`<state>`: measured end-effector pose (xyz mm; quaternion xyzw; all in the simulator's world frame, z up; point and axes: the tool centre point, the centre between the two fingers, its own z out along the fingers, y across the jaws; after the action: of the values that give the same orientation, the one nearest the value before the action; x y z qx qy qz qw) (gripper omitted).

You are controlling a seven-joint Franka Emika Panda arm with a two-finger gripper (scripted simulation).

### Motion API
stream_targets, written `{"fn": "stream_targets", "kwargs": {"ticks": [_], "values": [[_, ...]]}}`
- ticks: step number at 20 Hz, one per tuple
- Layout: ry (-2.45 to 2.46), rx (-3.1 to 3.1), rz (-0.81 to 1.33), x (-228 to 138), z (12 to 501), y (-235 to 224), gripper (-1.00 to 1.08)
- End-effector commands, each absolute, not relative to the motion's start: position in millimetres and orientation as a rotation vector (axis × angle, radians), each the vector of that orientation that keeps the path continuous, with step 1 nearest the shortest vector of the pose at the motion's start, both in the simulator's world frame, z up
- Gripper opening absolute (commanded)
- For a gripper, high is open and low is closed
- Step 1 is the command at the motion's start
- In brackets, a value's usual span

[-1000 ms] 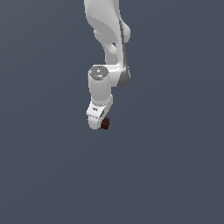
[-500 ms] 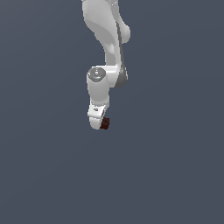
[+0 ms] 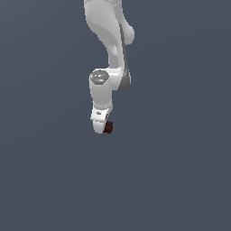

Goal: Pick up the object and move it to a goal position.

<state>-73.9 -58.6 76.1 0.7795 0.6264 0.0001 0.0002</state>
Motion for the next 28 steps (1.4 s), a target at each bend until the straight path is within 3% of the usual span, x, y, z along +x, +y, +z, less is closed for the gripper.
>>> {"fn": "stream_targets", "kwargs": {"ticks": [1,15,16,28], "values": [[1.969,2.448,0.000,-74.2,72.1,-58.5,1.00],[1.974,2.444,0.000,-74.7,26.9,-58.4,1.00],[1.974,2.444,0.000,-74.7,26.9,-58.4,-1.00],[1.973,2.443,0.001,-74.1,28.8,-58.0,-1.00]]}}
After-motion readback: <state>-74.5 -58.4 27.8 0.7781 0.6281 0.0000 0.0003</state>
